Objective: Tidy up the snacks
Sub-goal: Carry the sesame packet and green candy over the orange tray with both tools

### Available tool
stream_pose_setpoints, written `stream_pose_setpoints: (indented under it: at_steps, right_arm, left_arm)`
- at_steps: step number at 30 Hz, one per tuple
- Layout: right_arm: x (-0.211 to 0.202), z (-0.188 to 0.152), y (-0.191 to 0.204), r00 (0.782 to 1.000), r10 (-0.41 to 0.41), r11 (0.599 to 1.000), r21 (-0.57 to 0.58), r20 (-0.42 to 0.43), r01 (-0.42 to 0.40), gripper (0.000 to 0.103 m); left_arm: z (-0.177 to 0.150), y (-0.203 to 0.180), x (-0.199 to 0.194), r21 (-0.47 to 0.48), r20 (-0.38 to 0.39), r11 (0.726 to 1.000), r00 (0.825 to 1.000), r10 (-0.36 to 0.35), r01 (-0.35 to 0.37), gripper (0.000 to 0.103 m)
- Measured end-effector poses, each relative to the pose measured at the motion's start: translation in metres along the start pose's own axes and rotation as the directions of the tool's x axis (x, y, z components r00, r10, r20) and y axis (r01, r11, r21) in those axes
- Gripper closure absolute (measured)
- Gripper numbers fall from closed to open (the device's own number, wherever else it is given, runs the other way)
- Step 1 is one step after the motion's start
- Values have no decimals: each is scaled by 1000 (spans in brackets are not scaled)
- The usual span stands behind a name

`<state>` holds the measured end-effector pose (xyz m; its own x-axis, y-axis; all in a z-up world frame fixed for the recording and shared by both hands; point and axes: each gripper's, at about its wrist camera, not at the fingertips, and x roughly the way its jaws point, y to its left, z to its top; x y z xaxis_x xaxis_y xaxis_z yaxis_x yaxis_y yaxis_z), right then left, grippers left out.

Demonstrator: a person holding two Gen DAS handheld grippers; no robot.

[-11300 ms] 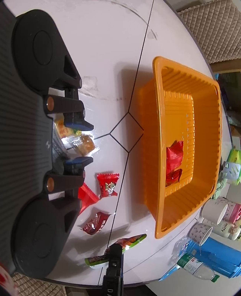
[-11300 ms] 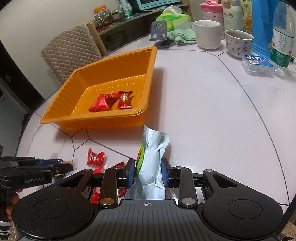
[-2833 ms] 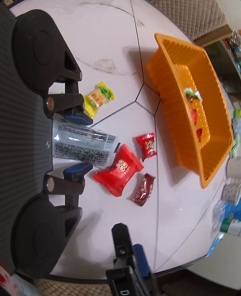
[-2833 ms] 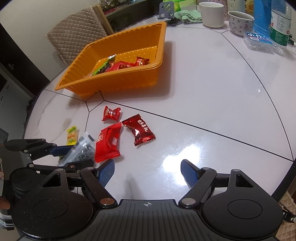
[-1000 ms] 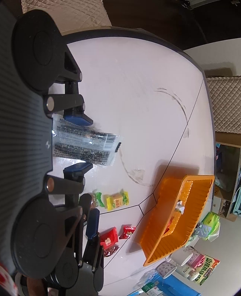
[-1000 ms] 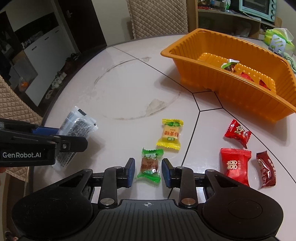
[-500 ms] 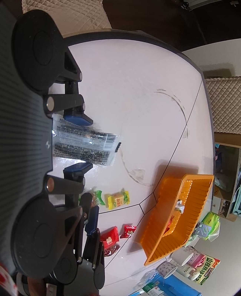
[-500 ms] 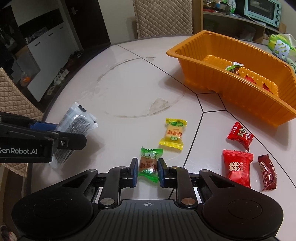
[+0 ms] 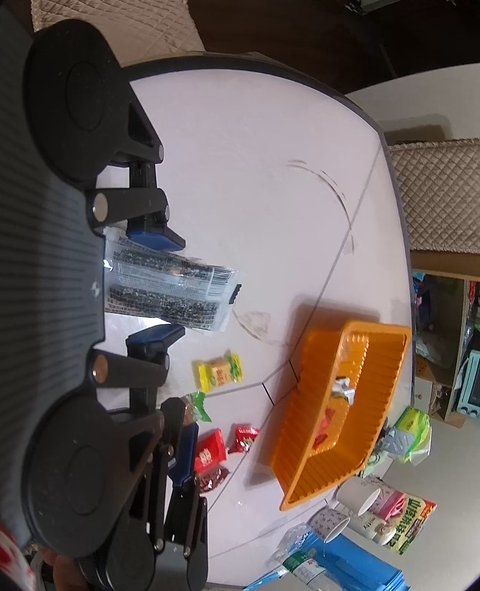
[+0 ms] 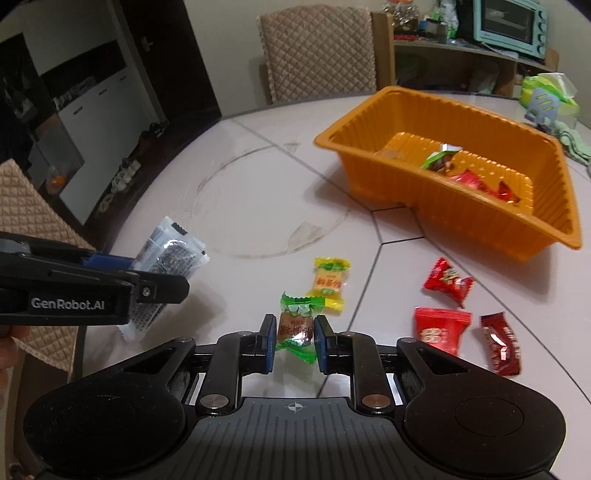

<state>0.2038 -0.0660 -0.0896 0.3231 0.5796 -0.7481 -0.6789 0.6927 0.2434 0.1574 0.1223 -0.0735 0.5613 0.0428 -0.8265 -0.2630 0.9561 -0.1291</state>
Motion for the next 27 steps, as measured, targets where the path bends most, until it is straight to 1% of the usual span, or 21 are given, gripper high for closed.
stream_pose_setpoints:
  at_steps: [6, 13, 17, 22, 27]
  right_arm:
    - [-28, 7, -24, 998, -24, 998, 50, 53, 22, 81]
    - [-58, 26, -65, 990, -77, 992, 111, 119, 64, 81]
    - [-68, 43, -94, 983, -99, 986, 146, 154, 76, 81]
    - [-70, 67, -128, 975, -121, 980, 178, 189, 87, 81]
    - [-67, 90, -154, 968, -137, 978, 184, 210, 98, 81]
  left_arm:
    - [13, -21, 1, 30, 17, 999, 999, -36, 35, 64]
    - [41, -49, 8, 86, 46, 994, 997, -69, 65, 64]
    - [69, -65, 15, 118, 73, 990, 994, -85, 76, 64]
    - [105, -88, 29, 161, 105, 985, 992, -77, 59, 64]
    - [139, -105, 50, 191, 123, 981, 990, -69, 45, 64]
